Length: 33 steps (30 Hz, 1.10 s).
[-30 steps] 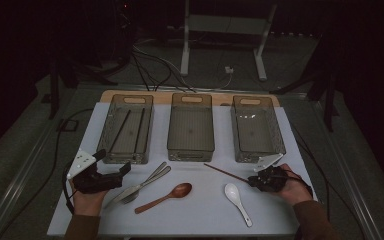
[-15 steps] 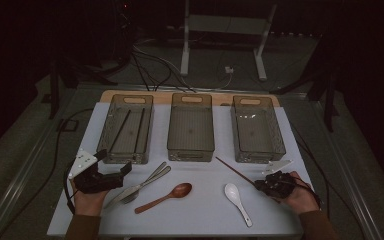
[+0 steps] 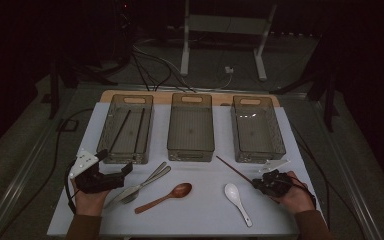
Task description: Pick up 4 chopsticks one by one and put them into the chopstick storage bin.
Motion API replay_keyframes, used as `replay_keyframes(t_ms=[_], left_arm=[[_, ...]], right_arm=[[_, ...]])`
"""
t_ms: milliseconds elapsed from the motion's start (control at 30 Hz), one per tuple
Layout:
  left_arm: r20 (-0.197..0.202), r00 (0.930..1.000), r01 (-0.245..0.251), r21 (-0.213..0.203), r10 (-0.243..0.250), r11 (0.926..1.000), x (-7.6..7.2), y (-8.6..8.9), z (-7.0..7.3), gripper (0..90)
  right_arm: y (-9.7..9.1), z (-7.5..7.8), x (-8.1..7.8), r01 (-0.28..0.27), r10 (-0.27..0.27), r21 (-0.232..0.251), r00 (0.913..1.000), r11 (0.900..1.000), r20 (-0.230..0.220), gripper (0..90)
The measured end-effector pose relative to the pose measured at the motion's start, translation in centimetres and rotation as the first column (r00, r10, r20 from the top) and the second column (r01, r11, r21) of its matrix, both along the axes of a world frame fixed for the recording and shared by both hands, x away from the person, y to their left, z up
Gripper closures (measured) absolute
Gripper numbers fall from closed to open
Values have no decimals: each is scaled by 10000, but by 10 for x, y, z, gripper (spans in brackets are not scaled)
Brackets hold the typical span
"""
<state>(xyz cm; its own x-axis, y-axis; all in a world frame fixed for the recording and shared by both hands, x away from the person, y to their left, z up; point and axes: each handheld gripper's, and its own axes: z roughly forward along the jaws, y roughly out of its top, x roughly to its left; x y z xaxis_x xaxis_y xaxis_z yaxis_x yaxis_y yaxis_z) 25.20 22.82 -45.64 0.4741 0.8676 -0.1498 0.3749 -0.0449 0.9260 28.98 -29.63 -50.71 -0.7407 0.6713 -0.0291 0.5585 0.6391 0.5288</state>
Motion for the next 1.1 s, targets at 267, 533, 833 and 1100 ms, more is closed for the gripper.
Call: replay_keyframes(t_ms=[267, 533, 833, 1100], left_arm=[[-42, 10000, 37, -17, -38, 10000, 1, -1, 0, 10], [-55, 10000, 45, -85, -46, 10000, 0, -1, 0, 10], [-53, 9999, 110, -113, -111, 9999, 0, -4, 1, 10], [-114, 9995, 308, -214, -310, 9993, 1, -13, 2, 10]], right_arm=[[3, 0, -1, 220, -224, 243, 9996, 9995, 158, 854], [14, 14, -3, 474, -514, 550, 9959, 9974, 742, 854], [15, 33, -5, 896, -1009, 896, 9862, 9919, 1309, 854], [18, 50, -7, 1031, -1279, 1409, 9752, 9846, 1804, 854]])
